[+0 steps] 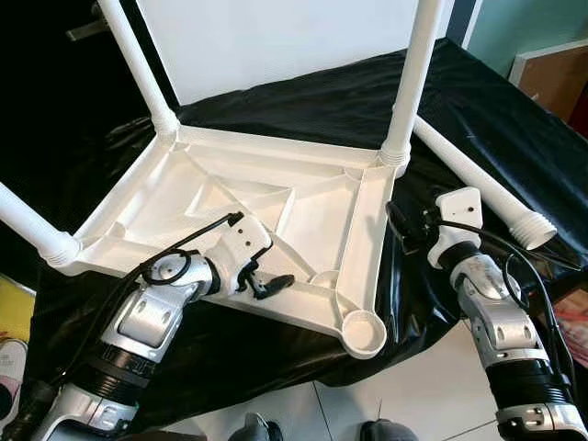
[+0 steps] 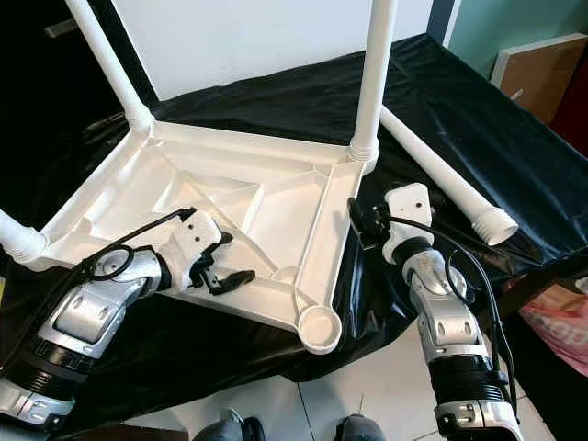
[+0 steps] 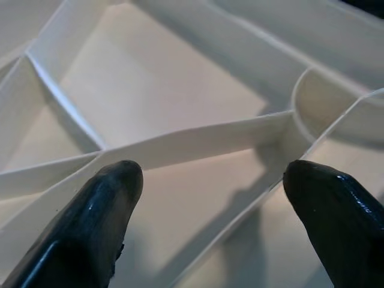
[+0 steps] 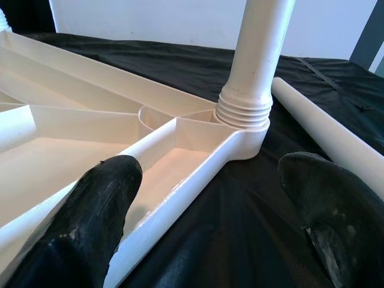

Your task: Building children table

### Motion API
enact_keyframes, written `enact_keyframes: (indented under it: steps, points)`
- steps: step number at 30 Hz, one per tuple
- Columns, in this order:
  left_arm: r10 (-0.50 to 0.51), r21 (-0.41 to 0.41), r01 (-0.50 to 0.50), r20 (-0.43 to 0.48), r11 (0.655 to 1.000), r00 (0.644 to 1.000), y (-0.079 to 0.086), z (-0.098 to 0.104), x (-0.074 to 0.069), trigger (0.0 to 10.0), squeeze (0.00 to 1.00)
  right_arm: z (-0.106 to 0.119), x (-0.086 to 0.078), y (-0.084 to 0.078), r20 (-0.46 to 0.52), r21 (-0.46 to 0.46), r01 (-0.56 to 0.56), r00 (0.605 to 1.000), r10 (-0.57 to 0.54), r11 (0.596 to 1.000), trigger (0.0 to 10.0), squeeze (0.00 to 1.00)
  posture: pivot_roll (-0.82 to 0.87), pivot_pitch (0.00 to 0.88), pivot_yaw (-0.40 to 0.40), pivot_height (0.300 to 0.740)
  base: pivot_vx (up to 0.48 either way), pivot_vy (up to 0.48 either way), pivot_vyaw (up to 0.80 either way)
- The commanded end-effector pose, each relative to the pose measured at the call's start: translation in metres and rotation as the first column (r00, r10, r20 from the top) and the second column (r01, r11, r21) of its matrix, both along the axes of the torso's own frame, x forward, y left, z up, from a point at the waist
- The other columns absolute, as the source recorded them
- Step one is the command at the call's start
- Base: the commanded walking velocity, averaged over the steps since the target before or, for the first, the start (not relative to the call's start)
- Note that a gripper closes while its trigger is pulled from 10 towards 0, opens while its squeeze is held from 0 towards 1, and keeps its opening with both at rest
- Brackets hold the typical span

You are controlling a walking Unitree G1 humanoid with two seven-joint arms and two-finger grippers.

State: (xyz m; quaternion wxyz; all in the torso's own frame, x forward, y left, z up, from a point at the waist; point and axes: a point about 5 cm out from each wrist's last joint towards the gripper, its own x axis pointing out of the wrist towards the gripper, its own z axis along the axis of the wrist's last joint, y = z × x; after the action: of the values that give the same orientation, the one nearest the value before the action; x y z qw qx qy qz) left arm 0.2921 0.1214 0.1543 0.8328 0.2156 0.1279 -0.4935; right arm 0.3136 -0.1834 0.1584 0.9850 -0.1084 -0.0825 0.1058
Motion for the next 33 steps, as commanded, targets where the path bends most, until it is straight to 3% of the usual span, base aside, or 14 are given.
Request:
enact_keyframes:
  steps: [1,2,3,9,14,26,29,33]
  points:
    - [-0.086,-0.016,0.085,-0.033,0.996,0.996,0.004,0.005,-0.003,10.0,1.00,-0.001,0.000,-0.003,0.000,0.010,0.004,1.000,-0.004,1.000,10.0,0.00,-0.11,0.102,0.085,0.740,0.000,0.000,0.00]
    - [-0.086,-0.016,0.085,-0.033,0.996,0.996,0.004,0.005,-0.003,10.0,1.00,-0.001,0.000,-0.003,0.000,0.010,0.004,1.000,-0.004,1.000,10.0,0.00,-0.11,0.102,0.085,0.740,0.000,0.000,0.00]
    - [-0.077,-0.020,0.077,-0.027,0.997,0.997,0.005,0.006,-0.001,10.0,0.00,-0.001,0.000,-0.003,0.000,0.011,0.005,1.000,-0.005,1.000,10.0,0.00,-0.11,0.102,0.086,0.740,0.000,0.000,0.00]
    - [-0.106,-0.019,0.105,-0.036,0.994,0.994,0.004,0.005,-0.005,10.0,0.00,-0.001,0.001,-0.003,-0.002,0.011,0.003,1.000,-0.003,1.000,10.0,0.00,-0.10,0.108,0.084,0.740,0.000,0.000,0.00]
    - [-0.126,0.065,0.130,-0.061,0.989,0.990,0.006,-0.006,-0.006,10.0,0.00,0.000,0.002,-0.004,-0.001,0.009,0.005,1.000,-0.005,1.000,10.0,0.00,-0.11,0.112,0.084,0.740,0.000,0.000,0.00]
    - [-0.170,0.103,0.181,-0.107,0.978,0.980,0.001,-0.016,-0.010,10.0,0.00,-0.001,-0.001,-0.005,0.000,0.010,0.015,1.000,-0.015,1.000,10.0,0.00,-0.12,0.115,0.095,0.740,0.000,0.000,0.00]
    - [-0.144,0.125,0.158,-0.112,0.980,0.983,0.000,-0.020,-0.007,10.0,0.00,-0.001,-0.001,-0.005,0.001,0.010,0.017,1.000,-0.017,1.000,10.0,0.00,-0.12,0.115,0.095,0.740,0.000,0.000,0.00]
    - [0.031,0.220,-0.006,-0.110,0.976,0.993,0.001,-0.033,0.010,10.0,0.00,-0.001,0.000,-0.005,0.003,0.014,0.020,1.000,-0.020,1.000,10.0,0.00,-0.12,0.113,0.103,0.740,0.000,0.000,0.00]
